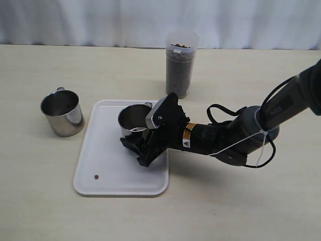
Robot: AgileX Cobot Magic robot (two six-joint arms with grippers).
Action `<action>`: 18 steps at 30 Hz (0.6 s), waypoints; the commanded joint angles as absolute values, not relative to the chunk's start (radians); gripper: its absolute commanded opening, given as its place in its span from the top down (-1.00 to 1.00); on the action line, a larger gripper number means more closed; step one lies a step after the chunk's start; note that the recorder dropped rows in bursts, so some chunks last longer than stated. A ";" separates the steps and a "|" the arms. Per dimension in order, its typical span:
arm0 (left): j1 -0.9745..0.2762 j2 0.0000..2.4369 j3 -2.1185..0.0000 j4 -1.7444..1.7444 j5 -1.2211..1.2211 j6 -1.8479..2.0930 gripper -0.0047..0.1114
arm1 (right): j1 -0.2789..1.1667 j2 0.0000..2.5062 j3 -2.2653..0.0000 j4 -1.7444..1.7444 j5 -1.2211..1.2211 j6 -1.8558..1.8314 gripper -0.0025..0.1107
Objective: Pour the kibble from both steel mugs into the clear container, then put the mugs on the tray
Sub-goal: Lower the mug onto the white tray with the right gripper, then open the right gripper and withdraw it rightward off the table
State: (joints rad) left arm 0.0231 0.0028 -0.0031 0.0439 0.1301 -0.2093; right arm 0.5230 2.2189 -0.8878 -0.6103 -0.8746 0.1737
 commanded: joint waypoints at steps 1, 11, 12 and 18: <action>0.023 0.000 0.000 0.043 0.122 -0.210 -0.75 | 0.526 2.219 -0.891 -0.615 -0.888 0.173 -0.10; 0.023 0.000 0.000 0.043 0.122 -0.210 -0.75 | 0.526 2.214 -0.891 -0.613 -0.890 0.170 -0.93; 0.023 0.000 0.000 0.043 0.122 -0.210 -0.75 | 0.526 2.211 -0.891 -0.613 -0.888 0.170 -0.93; 0.023 0.000 0.000 0.043 0.122 -0.210 -0.75 | 0.526 2.184 -0.883 -0.613 -0.886 0.172 -0.92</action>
